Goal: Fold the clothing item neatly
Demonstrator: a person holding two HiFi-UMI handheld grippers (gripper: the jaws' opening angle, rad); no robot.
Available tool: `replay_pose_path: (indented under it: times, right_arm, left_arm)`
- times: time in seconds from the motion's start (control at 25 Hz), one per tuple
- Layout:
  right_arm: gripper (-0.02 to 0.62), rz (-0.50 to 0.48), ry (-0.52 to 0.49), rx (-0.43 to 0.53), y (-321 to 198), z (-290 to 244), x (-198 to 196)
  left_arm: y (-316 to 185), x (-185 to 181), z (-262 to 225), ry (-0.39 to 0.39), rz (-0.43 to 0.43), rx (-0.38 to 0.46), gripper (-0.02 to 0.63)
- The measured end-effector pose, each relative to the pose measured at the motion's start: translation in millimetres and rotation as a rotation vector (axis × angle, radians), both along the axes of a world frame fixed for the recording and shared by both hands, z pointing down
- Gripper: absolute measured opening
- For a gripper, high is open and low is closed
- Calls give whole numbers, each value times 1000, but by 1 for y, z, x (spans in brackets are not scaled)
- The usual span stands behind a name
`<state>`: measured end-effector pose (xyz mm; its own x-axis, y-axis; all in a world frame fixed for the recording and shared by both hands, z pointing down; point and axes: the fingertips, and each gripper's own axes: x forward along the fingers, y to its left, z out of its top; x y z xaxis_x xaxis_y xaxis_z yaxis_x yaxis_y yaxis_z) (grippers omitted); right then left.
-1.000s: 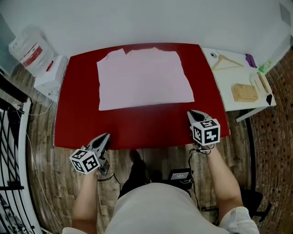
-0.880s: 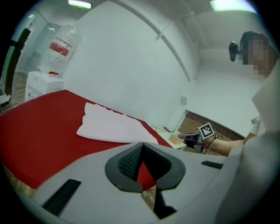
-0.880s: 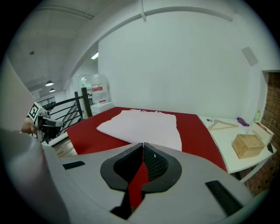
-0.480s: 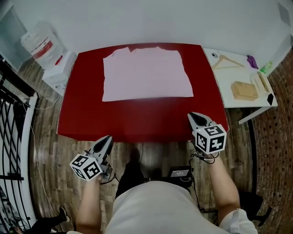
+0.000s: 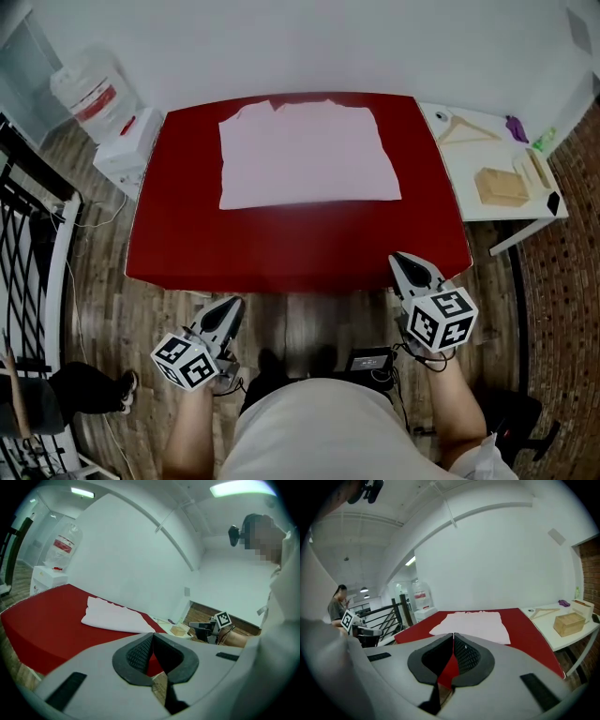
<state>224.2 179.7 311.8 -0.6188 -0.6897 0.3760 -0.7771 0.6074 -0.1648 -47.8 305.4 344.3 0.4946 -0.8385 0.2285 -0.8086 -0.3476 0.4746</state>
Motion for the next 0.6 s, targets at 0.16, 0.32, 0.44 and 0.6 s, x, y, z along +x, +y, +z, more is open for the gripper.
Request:
replay_pose_path:
  times: [0.16, 0.32, 0.44, 0.6]
  right_arm:
    - [18, -1, -6, -19, 20, -2, -16]
    - [18, 15, 4, -28, 35, -2, -31]
    - [18, 20, 15, -31, 43, -3, -39]
    - [18, 3, 29, -36, 49, -5, -46]
  left_arm:
    - [10, -13, -2, 6, 26, -7, 8]
    - [21, -26, 2, 10, 51, -23, 8]
    - [28, -29, 6, 14, 78, -44, 8]
    - [30, -32, 6, 11, 79, -48, 8]
